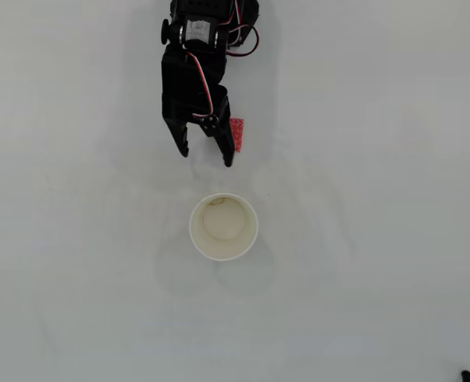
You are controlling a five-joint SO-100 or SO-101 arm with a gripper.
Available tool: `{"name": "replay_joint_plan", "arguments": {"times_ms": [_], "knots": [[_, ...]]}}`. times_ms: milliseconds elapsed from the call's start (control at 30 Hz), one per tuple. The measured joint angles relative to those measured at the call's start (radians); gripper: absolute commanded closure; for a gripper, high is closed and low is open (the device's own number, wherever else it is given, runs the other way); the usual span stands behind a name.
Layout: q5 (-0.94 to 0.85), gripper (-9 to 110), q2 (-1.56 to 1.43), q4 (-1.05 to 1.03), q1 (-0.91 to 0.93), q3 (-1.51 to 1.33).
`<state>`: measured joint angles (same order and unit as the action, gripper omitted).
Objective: Grasp a red cube and put it in the cup.
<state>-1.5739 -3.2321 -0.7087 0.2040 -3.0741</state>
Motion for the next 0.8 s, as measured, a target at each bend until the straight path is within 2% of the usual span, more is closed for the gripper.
{"name": "replay_joint_plan", "arguments": {"times_ms": [233, 800], "knots": [[0.0, 74, 0.0, -0.028, -0.092, 0.0], [0.0, 74, 0.0, -0.133, -0.144, 0.0]]}}
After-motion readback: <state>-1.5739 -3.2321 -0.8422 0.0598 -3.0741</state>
